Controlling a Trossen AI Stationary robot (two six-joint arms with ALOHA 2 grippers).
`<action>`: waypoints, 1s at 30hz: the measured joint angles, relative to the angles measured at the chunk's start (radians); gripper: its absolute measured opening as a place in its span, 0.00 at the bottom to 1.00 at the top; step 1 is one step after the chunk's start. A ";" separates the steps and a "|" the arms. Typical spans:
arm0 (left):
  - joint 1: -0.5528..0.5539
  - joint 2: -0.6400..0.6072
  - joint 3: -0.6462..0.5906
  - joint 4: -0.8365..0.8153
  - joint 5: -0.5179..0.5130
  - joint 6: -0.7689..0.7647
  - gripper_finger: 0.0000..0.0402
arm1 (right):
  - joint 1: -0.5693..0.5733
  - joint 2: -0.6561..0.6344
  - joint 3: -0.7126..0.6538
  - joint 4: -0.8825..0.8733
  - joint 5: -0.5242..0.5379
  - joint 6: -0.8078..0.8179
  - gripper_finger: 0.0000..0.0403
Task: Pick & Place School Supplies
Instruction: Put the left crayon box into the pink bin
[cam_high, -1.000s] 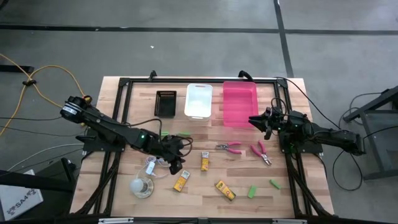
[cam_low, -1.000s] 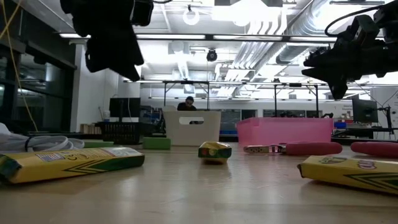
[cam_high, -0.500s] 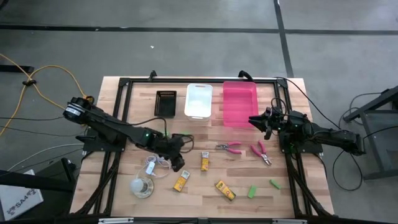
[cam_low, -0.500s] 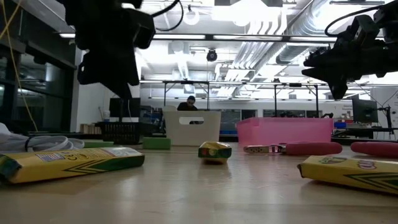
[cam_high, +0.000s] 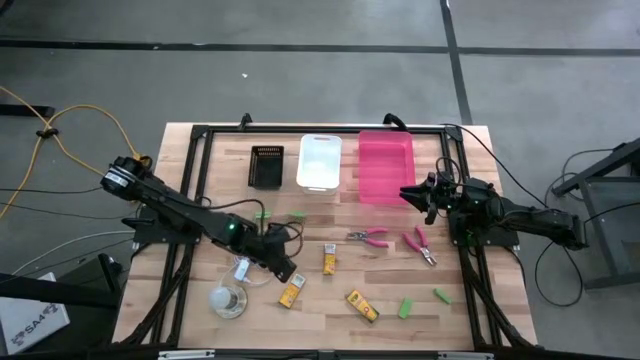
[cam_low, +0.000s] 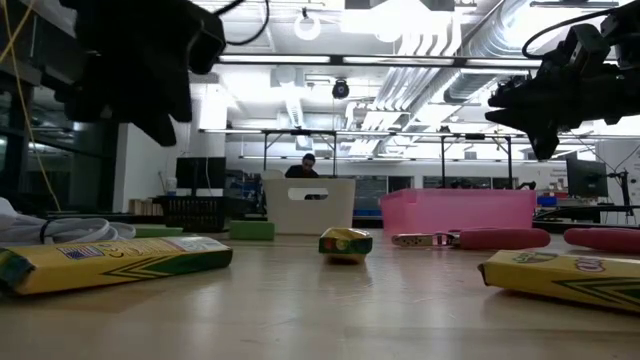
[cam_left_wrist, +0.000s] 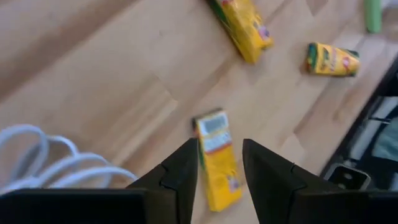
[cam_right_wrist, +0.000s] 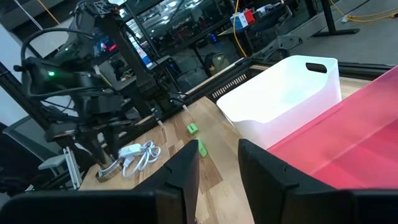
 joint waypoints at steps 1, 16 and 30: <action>-0.011 0.004 0.000 0.010 -0.001 -0.013 0.30 | 0.000 0.000 0.000 0.000 0.000 0.000 0.25; -0.079 0.139 0.002 0.181 -0.006 -0.126 0.30 | 0.000 0.000 0.000 0.000 0.000 0.000 0.25; -0.086 0.147 0.001 0.133 -0.025 -0.127 0.30 | 0.000 0.001 0.000 0.000 0.000 0.000 0.25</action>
